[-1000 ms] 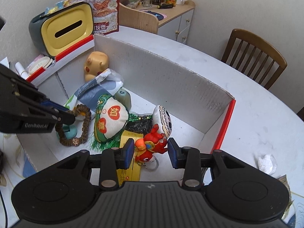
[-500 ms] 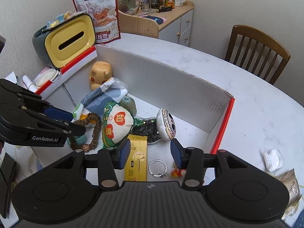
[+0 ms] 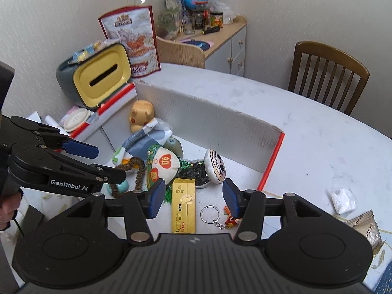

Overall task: Organize objects
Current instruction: 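Move both grippers back to the foil bag and plastic sachet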

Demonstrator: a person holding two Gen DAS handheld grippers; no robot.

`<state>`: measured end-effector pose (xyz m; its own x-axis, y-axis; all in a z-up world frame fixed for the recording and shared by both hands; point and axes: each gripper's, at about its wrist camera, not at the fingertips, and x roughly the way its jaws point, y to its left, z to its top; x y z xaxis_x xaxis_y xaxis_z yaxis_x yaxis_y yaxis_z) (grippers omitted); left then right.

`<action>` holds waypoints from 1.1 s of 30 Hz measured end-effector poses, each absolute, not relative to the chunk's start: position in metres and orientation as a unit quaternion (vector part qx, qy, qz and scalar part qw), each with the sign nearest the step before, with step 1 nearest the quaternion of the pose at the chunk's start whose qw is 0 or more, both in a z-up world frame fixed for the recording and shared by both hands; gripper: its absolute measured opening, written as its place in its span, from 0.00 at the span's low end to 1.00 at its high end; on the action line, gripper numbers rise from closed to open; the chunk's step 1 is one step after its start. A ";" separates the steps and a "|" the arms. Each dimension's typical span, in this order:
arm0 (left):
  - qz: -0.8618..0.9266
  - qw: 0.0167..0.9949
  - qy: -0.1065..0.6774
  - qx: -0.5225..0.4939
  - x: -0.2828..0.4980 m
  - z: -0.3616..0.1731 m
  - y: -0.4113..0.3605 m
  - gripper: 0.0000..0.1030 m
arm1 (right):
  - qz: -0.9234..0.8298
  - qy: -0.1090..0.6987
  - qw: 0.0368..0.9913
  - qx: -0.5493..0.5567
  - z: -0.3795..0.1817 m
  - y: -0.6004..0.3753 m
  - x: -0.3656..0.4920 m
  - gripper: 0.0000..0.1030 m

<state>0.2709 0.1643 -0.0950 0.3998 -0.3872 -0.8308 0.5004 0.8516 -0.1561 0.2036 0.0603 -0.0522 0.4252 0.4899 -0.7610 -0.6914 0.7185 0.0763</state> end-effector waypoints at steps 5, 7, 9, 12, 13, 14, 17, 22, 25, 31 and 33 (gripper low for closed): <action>-0.265 0.850 0.452 0.056 0.259 -0.077 0.163 0.70 | 0.363 0.394 0.838 -0.108 -0.039 0.045 0.195 0.54; -0.267 0.853 0.446 0.053 0.255 -0.071 0.162 0.73 | 0.366 0.392 0.838 -0.100 -0.035 0.040 0.192 0.54; -0.269 0.855 0.440 0.050 0.249 -0.065 0.160 0.77 | 0.370 0.389 0.838 -0.096 -0.030 0.034 0.188 0.54; -0.273 0.858 0.433 0.042 0.240 -0.058 0.157 0.83 | 0.377 0.381 0.839 -0.094 -0.022 0.023 0.181 0.59; -0.275 0.859 0.431 0.039 0.237 -0.056 0.155 0.84 | 0.378 0.377 0.840 -0.093 -0.020 0.019 0.178 0.61; -0.276 0.859 0.430 0.039 0.234 -0.054 0.153 0.84 | 0.379 0.374 0.842 -0.092 -0.017 0.014 0.176 0.61; -0.279 0.860 0.426 0.040 0.226 -0.048 0.144 0.87 | 0.382 0.371 0.843 -0.084 -0.012 -0.003 0.171 0.63; -0.287 0.860 0.419 0.041 0.214 -0.041 0.125 0.92 | 0.375 0.371 0.847 -0.069 -0.007 -0.035 0.173 0.66; -0.292 0.860 0.416 0.041 0.206 -0.037 0.110 0.95 | 0.369 0.370 0.851 -0.061 -0.005 -0.053 0.175 0.73; -0.307 0.859 0.408 0.041 0.193 -0.029 0.080 0.99 | 0.362 0.369 0.854 -0.052 -0.006 -0.086 0.181 0.78; -0.309 0.859 0.405 0.043 0.189 -0.027 0.070 0.99 | 0.359 0.367 0.857 -0.047 -0.006 -0.097 0.183 0.81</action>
<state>0.1889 0.0698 -0.0266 0.4805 -0.4969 -0.7226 0.5665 0.8049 -0.1768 0.1828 -0.0968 -0.0059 0.4730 0.5814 -0.6620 -0.6499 0.7376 0.1835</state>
